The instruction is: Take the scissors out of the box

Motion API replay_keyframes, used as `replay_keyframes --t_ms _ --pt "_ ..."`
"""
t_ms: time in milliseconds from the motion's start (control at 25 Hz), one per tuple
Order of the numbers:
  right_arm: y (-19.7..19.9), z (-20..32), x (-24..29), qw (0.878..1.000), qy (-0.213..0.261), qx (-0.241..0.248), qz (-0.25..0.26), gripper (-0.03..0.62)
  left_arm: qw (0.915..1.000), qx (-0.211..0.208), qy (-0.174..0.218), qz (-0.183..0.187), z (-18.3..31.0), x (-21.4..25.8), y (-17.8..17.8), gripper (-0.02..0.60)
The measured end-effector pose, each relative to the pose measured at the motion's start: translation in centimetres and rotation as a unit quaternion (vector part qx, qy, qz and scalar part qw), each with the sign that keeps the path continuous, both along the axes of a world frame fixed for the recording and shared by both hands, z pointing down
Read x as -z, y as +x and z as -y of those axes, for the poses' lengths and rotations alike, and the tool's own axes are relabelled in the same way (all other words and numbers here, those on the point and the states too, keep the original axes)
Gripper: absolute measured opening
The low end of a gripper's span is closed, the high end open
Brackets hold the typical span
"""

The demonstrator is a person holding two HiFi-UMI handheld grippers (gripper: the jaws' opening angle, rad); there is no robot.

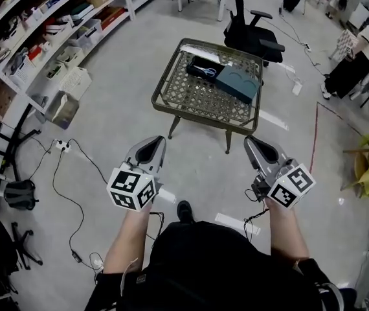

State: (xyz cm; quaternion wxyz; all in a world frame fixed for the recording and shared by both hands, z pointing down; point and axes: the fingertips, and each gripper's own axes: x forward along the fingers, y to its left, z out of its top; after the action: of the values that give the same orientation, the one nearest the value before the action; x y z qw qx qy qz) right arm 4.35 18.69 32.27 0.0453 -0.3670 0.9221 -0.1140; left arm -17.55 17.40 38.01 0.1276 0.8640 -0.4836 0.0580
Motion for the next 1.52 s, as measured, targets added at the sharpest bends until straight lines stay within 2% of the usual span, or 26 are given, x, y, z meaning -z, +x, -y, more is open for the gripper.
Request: replay_keyframes --t_ms 320,480,800,1120,1400,1520 --pt "-4.4 3.2 0.3 1.000 -0.005 0.000 0.002 0.023 1.0000 0.000 -0.003 -0.002 2.7 -0.1 -4.3 0.014" --pt "-5.1 4.3 0.1 1.000 -0.009 -0.003 0.002 0.023 0.9999 0.004 -0.008 -0.005 3.6 -0.6 -5.5 0.014" --pt "-4.8 8.7 -0.6 1.000 -0.013 -0.006 0.016 0.021 0.9999 0.002 -0.016 -0.003 7.3 -1.8 -5.2 0.014" --pt "-4.4 15.9 -1.9 0.999 -0.021 0.001 0.034 0.021 0.9996 0.006 -0.025 0.015 13.8 -2.3 -4.7 0.014" --pt "-3.1 23.1 -3.2 0.999 -0.035 0.008 0.040 0.021 0.9988 0.007 -0.033 0.036 20.6 -2.6 -3.0 0.014" --pt "-2.4 26.1 -3.6 0.998 -0.041 0.010 0.038 0.021 0.9973 0.008 -0.026 0.068 23.6 -2.5 -2.3 0.014"
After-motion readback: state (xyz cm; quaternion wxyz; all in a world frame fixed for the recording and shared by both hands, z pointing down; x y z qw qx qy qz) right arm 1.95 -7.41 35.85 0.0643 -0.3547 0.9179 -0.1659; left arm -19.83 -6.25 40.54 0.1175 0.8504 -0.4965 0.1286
